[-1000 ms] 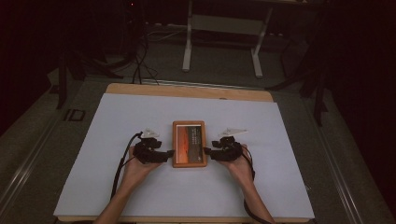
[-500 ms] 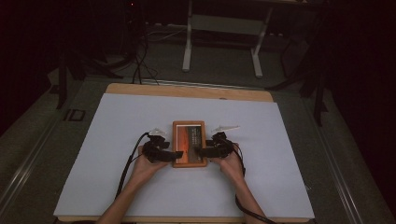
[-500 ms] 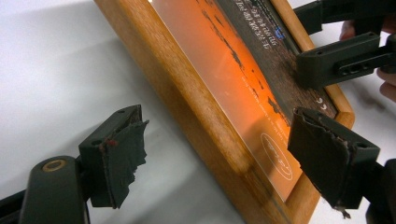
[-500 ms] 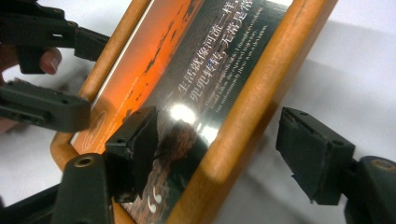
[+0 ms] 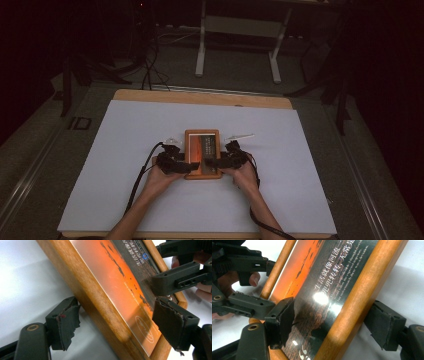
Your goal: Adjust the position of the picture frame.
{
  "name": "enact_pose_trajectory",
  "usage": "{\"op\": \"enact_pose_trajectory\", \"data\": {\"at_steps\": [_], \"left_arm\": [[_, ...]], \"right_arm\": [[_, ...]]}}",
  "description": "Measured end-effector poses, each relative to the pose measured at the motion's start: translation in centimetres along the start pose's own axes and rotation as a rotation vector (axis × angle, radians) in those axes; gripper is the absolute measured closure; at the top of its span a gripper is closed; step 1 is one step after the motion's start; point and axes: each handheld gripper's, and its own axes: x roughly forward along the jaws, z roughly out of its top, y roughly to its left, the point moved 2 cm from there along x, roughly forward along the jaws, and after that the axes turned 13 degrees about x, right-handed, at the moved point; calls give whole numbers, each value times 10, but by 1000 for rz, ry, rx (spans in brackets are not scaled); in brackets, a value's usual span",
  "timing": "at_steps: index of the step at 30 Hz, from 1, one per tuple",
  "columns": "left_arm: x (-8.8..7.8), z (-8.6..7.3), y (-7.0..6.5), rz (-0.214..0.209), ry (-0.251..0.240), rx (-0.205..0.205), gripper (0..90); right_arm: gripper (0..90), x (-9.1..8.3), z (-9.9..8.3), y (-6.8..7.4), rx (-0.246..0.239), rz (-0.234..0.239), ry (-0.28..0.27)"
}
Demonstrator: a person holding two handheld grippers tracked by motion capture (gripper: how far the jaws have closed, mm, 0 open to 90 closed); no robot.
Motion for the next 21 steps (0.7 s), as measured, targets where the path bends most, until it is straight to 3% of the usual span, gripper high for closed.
{"op": "enact_pose_trajectory", "data": {"at_steps": [5,11,15,21], "left_arm": [[0,1,0,0,7,3,246],[0,2,0,0,10,-31,271],[-3,1,4,-23,0,-75,328],[-5,1,6,-33,-12,-97,385]], "right_arm": [[271,-1,1,0,10,3,5],[280,-1,1,-1,18,7,4],[318,-3,0,-4,38,24,0],[351,-7,-3,-6,51,37,-6]]}}
